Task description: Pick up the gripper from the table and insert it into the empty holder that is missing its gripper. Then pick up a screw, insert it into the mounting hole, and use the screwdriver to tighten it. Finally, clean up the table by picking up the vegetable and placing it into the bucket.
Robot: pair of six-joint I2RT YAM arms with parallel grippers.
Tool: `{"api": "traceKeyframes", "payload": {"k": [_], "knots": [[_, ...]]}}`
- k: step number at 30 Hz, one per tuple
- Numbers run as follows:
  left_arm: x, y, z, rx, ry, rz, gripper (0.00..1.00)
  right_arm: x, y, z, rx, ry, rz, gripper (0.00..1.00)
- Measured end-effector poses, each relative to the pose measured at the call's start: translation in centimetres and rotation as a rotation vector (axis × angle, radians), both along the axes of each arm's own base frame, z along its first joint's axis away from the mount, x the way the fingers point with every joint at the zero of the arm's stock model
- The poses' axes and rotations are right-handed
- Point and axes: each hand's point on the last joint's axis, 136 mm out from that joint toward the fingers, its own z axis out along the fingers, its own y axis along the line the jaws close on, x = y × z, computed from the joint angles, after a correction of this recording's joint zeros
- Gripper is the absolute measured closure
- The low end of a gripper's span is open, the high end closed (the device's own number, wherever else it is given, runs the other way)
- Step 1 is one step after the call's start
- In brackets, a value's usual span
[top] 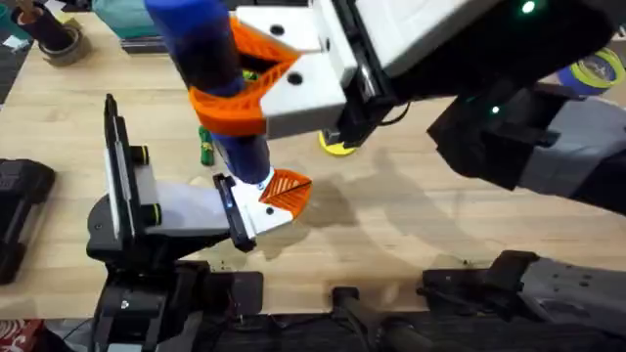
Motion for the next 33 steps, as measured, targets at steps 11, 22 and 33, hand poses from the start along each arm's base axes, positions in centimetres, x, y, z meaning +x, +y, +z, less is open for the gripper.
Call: {"api": "traceKeyframes", "payload": {"k": [11, 22, 33], "knots": [[0.0, 0.0, 0.0, 0.0, 0.0, 0.0, 0.985, 0.0, 0.0, 2.8, 0.022, -0.011, 0.005, 0.979], [0.0, 0.0, 0.0, 0.0, 0.0, 0.0, 0.985, -0.3, -0.1, 4.0, 0.032, -0.025, 0.02, 0.979], [0.0, 0.0, 0.0, 0.0, 0.0, 0.0, 0.985, -0.3, 0.0, 3.9, 0.019, -0.034, 0.024, 0.979]]}}
